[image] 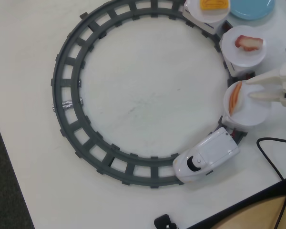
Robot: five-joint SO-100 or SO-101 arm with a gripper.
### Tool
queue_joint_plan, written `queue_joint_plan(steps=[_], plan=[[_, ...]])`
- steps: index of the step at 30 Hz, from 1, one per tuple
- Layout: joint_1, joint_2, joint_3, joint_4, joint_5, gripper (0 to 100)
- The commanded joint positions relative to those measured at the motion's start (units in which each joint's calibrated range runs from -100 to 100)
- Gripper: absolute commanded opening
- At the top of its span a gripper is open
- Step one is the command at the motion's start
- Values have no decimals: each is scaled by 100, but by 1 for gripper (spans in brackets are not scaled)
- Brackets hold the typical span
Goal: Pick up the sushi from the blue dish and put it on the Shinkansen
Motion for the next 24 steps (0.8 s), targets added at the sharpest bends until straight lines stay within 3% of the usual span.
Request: queue_joint_plan(steps=[1,7,9,17,24], plan=[[-145,-315,-290,47,3,16],[-286,-566,-775,-56,-60,16],[-233,-608,-1026,-278,-427,16],[-21,-457,-2184,-1682,-3195,16],[1713,511,-3316,-2332,-5592,13]])
